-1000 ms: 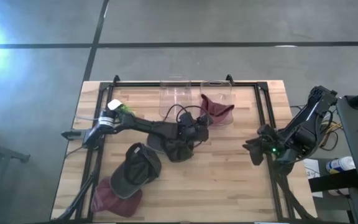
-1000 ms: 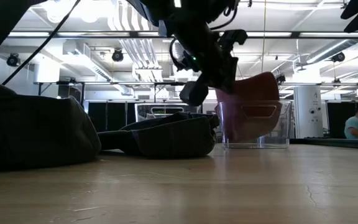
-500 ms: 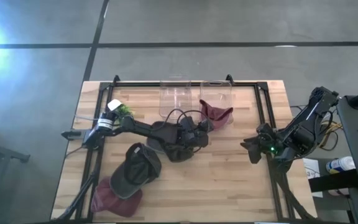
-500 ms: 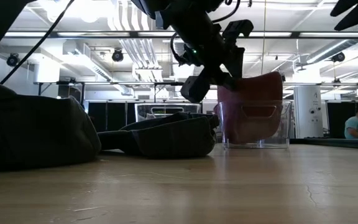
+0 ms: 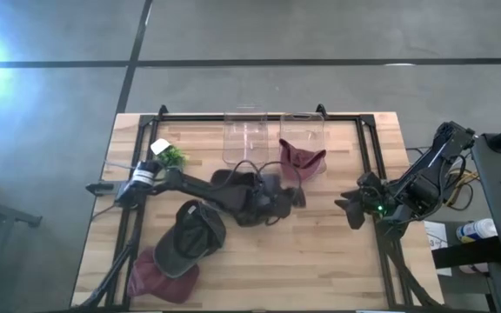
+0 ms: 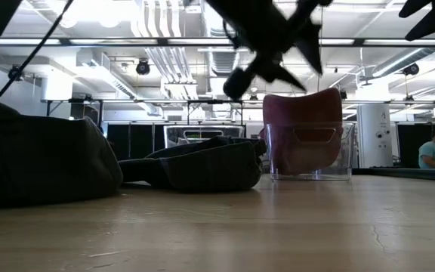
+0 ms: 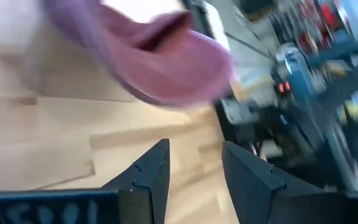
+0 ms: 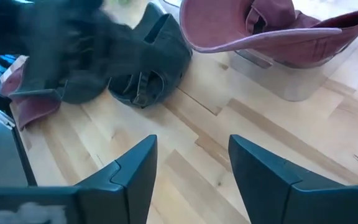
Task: Pick & Place hat
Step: Put the red cap into the right transparent bin
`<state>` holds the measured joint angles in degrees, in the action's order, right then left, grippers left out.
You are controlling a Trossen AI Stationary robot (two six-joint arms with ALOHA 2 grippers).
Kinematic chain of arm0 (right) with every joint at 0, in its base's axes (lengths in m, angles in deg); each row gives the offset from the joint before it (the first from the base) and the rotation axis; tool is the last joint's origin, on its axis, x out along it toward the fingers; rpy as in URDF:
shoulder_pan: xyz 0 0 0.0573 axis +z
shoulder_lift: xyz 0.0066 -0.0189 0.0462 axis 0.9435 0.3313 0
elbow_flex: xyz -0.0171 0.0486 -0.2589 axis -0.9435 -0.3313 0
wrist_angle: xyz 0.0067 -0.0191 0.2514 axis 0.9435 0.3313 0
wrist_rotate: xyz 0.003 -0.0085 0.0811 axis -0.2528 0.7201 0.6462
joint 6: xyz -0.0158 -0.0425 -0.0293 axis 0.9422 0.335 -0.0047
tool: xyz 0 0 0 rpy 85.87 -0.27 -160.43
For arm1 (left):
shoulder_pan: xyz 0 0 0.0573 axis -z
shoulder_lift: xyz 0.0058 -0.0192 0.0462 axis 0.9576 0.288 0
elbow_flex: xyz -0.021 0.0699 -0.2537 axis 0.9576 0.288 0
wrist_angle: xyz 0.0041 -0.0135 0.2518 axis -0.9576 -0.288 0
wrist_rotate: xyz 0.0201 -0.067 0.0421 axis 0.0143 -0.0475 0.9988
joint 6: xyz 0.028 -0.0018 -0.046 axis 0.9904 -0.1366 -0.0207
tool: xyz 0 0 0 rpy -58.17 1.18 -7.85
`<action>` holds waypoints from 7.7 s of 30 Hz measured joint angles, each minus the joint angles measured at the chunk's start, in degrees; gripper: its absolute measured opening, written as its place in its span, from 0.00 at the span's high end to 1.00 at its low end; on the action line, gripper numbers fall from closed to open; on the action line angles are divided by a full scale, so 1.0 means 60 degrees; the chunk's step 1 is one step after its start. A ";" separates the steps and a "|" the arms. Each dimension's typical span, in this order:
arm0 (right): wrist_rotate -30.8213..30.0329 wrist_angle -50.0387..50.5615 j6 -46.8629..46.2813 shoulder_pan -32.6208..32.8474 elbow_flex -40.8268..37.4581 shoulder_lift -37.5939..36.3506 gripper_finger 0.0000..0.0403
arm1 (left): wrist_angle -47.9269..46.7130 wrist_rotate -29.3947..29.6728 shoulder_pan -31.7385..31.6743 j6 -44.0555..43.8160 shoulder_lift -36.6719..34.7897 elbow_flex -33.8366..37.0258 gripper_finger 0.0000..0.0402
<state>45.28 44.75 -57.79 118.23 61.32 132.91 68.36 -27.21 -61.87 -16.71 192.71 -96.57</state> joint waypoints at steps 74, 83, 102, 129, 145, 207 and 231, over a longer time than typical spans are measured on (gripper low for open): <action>0.1218 -0.3436 0.2933 -0.0558 -0.0120 0.1362 0.51 | -0.4395 -0.2742 -0.0700 0.9277 -0.3197 -0.0115 0.66; 0.1214 -0.3437 0.2930 -0.0558 -0.0120 0.1362 0.51 | -0.4397 -0.2607 -0.0758 0.9081 -0.3196 -0.0115 0.66; 0.1214 -0.3440 0.2929 -0.0558 -0.0120 0.1362 0.51 | -0.4395 -0.2629 -0.0747 0.7459 -0.3194 -0.0123 0.66; 0.1211 -0.3440 0.2917 -0.0561 -0.0124 0.1359 0.51 | -0.4403 -0.5483 -0.0747 0.6949 -0.3194 -0.0126 0.66; 0.1211 -0.3443 0.2927 -0.0562 -0.0127 0.1359 0.51 | -0.4398 -0.5458 -0.0757 0.7105 -0.3194 -0.0126 0.66; -0.0359 -0.4009 0.1233 -0.1101 -0.0146 0.1304 0.51 | -0.2681 -0.8447 -0.4320 1.2954 -0.2268 -0.0125 0.66; -0.0027 -0.4700 0.2163 -0.1101 -0.0146 0.1304 0.51 | -0.3062 -0.8698 -0.3423 0.9953 -0.2290 -0.0148 0.66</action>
<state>45.12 16.55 -44.81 111.63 60.45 140.74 49.99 -79.40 -82.41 43.00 178.97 -97.46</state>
